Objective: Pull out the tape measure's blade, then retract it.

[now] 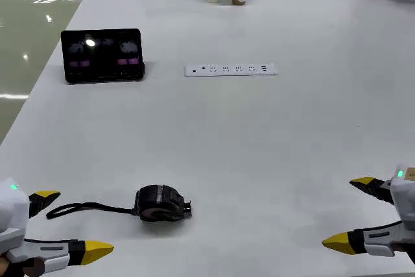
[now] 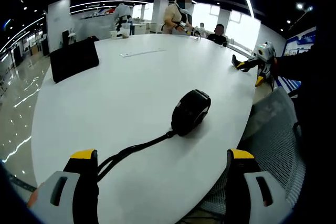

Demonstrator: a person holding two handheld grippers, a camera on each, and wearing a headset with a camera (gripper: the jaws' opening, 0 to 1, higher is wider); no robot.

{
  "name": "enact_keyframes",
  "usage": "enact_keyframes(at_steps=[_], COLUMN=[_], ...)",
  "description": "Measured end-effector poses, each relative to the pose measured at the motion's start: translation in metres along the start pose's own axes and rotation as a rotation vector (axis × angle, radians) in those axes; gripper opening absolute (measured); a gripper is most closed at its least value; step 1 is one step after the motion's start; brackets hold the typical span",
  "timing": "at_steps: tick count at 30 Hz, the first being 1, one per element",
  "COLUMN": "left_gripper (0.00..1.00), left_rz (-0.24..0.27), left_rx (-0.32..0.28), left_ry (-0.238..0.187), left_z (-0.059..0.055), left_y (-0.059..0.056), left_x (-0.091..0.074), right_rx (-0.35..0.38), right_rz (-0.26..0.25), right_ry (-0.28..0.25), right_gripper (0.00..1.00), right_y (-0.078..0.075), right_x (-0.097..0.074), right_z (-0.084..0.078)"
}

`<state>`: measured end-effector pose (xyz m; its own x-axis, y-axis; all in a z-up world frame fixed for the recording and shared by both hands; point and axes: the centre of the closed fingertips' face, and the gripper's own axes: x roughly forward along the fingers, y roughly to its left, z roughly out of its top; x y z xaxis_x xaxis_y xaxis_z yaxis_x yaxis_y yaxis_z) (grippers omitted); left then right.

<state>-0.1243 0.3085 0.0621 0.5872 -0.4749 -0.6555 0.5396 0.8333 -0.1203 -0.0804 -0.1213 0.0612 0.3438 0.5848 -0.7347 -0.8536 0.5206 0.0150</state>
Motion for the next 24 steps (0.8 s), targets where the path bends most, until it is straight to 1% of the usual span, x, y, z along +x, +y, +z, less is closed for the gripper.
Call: enact_keyframes(at_steps=[1, 3, 5, 8, 10, 12, 13, 16, 24], left_gripper=[0.99, 0.99, 0.99, 0.99, 0.99, 0.99, 0.99, 0.99, 0.99], left_rz=[0.002, 0.011, 0.024, 0.034, 0.026, 0.022, -0.001, 0.010, 0.010], left_rx=[0.000, -0.002, -0.007, 0.003, 0.002, 0.006, -0.006, 0.020, 0.015], left_ry=[0.001, 0.008, 0.017, 0.014, 0.019, 0.015, 0.035, 0.022, 0.022], left_z=[-0.001, -0.003, -0.005, -0.003, -0.002, 0.000, -0.001, 0.002, 0.004], left_y=[0.000, 0.001, 0.004, 0.007, 0.006, 0.006, 0.002, 0.004, 0.006], left_x=[-0.001, -0.002, -0.002, -0.002, -0.002, -0.001, -0.001, 0.000, -0.001], right_rx=[0.011, 0.033, 0.038, 0.035, 0.030, 0.033, 0.035, 0.027, 0.030], right_rz=[-0.003, -0.008, -0.010, 0.000, 0.001, -0.002, -0.004, -0.001, 0.004], right_ry=[-0.007, -0.003, -0.002, 0.001, 0.006, 0.002, -0.004, -0.003, -0.002], right_gripper=[0.93, 0.96, 0.99, 0.99, 0.99, 0.99, 0.99, 0.99, 0.99], right_y=[-0.002, -0.003, -0.003, 0.001, 0.000, -0.002, -0.003, -0.003, -0.003], right_x=[-0.003, -0.007, -0.008, -0.009, -0.009, -0.009, -0.009, -0.009, -0.009], right_z=[-0.003, -0.007, -0.010, -0.014, -0.014, -0.014, -0.012, -0.011, -0.013])
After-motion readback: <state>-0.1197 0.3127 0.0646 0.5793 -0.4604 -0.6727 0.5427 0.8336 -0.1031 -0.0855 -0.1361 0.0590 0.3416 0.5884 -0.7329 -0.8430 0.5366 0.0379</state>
